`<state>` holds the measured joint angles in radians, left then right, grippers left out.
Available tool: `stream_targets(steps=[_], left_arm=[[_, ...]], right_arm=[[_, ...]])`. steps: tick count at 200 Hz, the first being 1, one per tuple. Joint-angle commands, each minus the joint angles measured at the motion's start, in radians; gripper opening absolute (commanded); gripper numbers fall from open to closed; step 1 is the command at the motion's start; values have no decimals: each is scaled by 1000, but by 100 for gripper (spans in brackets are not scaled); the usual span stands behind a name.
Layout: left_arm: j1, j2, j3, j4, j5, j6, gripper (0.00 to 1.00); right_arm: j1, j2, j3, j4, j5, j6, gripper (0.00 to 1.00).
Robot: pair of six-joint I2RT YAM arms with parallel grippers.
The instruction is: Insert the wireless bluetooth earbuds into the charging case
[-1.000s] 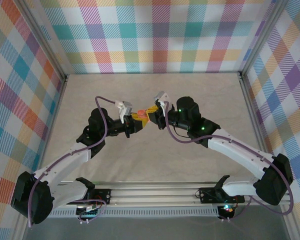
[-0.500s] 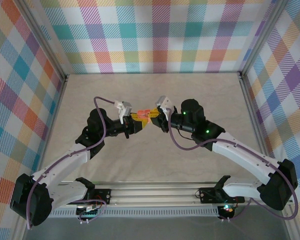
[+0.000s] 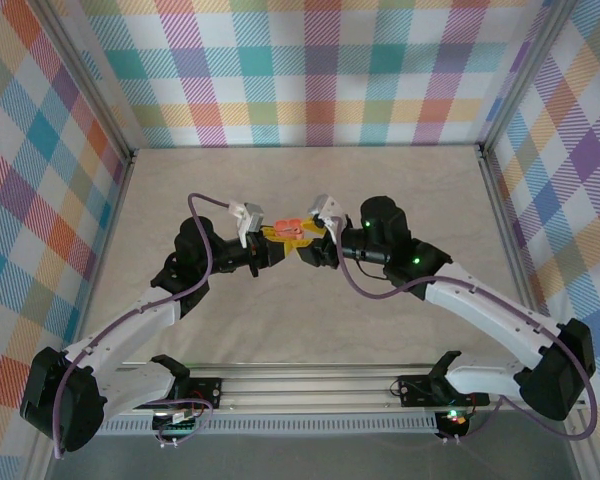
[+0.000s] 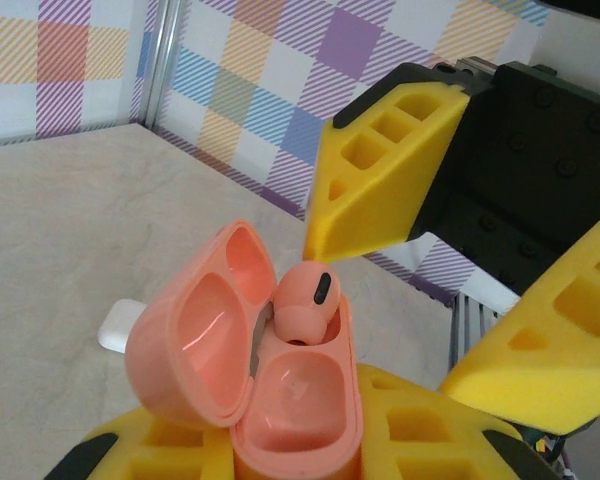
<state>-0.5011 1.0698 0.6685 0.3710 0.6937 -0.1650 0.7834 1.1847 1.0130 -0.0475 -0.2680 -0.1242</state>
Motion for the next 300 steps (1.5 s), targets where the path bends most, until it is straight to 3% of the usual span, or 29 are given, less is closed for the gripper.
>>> stream_targets(steps=[1,57,86,106,161,242,267,300], left_arm=[[-5,-23,-1,39,-5,7,0],[-5,-37,6,95,37,-37,0],[-5,-30,33,129,95,-96,0],[-4,-29,39,176,113,-147,0],[-7,-28,59,222,121,-229,0],[-20,-15,80,175,111,-231,0],[-20,-68,82,-35,-29,-116,0],[-18,-164,73,-306,-251,15,0]], right_arm=[[-36,-56,55,-20,-56,113,50],[-252,-34,64,67,-484,433,53],[-274,20,27,220,-663,584,54],[-274,51,4,301,-717,651,56],[-267,56,-49,377,-740,659,55],[-216,99,-20,318,-705,584,52],[-217,96,-3,201,-547,552,52],[-230,139,63,19,-238,569,54]])
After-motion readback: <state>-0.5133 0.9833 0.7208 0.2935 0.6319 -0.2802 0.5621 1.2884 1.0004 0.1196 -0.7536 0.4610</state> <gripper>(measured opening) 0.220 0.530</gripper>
